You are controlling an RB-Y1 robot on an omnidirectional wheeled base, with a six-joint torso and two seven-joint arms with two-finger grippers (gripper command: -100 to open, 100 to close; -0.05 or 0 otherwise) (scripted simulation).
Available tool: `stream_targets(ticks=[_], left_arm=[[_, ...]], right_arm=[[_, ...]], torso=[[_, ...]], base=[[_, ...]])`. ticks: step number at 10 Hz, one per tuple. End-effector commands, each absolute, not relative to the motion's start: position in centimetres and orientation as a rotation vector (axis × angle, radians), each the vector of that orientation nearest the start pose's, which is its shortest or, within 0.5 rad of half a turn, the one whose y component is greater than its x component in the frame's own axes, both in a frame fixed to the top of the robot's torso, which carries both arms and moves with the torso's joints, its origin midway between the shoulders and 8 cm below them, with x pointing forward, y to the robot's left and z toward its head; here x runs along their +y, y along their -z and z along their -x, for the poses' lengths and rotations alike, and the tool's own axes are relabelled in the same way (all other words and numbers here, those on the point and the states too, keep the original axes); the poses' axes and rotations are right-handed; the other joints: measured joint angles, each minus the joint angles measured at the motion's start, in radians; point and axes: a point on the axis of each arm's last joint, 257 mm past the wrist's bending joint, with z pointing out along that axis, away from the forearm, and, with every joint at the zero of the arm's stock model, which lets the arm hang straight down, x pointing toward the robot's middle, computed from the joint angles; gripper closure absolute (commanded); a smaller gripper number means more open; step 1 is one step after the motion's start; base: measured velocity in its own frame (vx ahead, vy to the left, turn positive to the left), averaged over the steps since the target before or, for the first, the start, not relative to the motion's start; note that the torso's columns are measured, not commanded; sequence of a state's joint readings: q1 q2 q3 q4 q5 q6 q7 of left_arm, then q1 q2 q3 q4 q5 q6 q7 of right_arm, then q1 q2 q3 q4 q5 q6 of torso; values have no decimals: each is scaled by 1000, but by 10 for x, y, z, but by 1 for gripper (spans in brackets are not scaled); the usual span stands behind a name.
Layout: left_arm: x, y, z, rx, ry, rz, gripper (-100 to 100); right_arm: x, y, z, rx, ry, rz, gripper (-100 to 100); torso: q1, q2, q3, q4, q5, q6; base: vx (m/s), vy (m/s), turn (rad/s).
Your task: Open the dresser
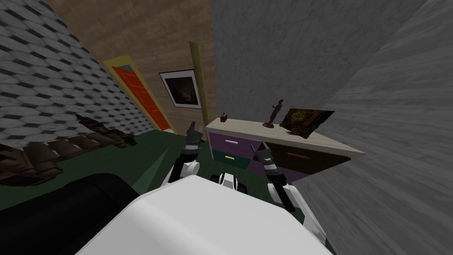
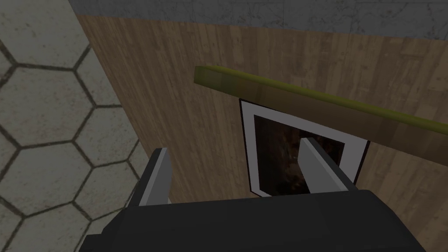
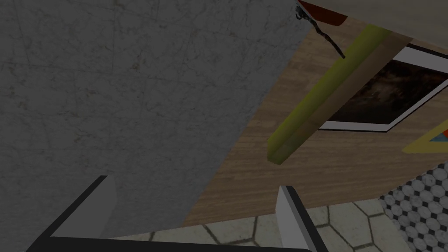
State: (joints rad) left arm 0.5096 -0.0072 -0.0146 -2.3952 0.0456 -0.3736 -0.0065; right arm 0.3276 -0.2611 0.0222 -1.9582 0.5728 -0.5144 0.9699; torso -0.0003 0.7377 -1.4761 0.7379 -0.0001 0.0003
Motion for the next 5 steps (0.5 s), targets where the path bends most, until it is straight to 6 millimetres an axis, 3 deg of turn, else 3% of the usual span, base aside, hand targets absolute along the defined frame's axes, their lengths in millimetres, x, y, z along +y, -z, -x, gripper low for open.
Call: stream_targets(ticks=[1,5], left_arm=[[279,-49,-340,595,1336,705,0],[279,-49,-340,595,1336,705,0]], right_arm=[[-197,116,-424,1112,35,520,-100],[-198,142,-435,1123,188,655,-100]], torso=[[0,2,1,0,0,-1],[-1,2,1,0,0,0]], base=[[76,126,-148],[51,114,-117]])
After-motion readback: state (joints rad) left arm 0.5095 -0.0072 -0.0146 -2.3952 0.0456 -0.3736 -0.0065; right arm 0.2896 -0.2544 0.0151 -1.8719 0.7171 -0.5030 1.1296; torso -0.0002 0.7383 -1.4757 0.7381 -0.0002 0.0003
